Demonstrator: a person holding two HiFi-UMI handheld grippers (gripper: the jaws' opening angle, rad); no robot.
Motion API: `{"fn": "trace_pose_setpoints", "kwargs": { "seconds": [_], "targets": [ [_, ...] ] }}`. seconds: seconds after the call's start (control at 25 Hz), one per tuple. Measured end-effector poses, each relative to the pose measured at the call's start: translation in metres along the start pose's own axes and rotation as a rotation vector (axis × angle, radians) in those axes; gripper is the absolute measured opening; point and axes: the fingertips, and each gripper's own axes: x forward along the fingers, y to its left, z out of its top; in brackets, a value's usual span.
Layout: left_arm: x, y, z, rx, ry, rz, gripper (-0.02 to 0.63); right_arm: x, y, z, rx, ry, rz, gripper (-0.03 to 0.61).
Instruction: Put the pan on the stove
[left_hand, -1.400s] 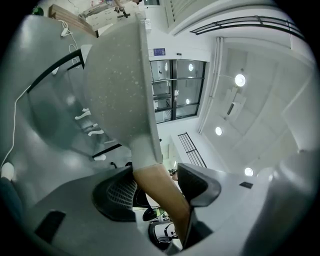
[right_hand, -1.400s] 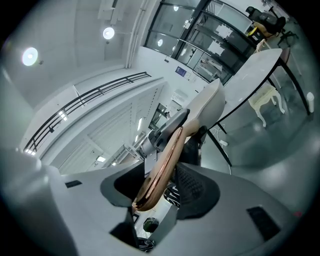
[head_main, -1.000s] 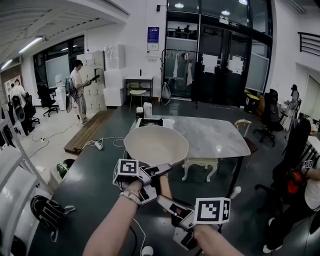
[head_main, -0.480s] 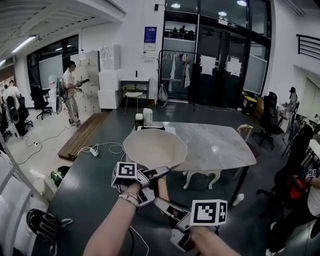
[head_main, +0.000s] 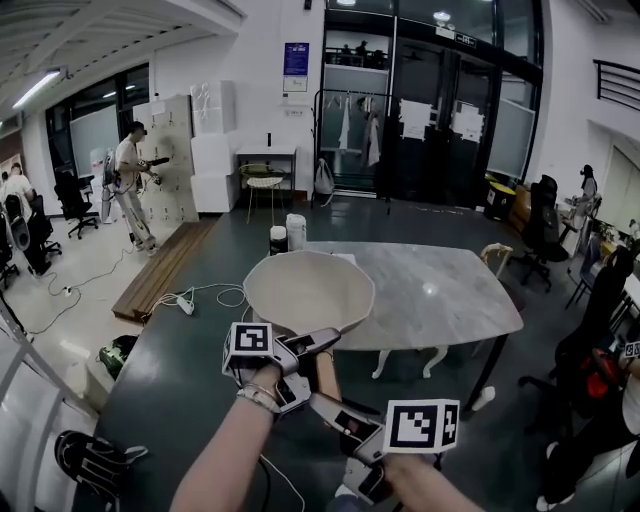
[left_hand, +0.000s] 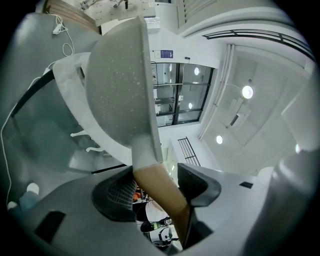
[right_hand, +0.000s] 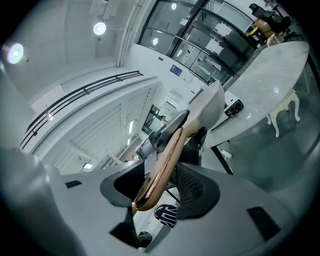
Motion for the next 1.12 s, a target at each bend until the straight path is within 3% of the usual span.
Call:
{"fn": "trace_pose_setpoints", "kwargs": {
  "seconds": [1.12],
  "targets": [
    [0.104,0.044,0.18,-0.031,-0.113,0.064,0.258,0.099,-0.099,0.163,0.01,0.121,0.071,0.209]
  ]
}}
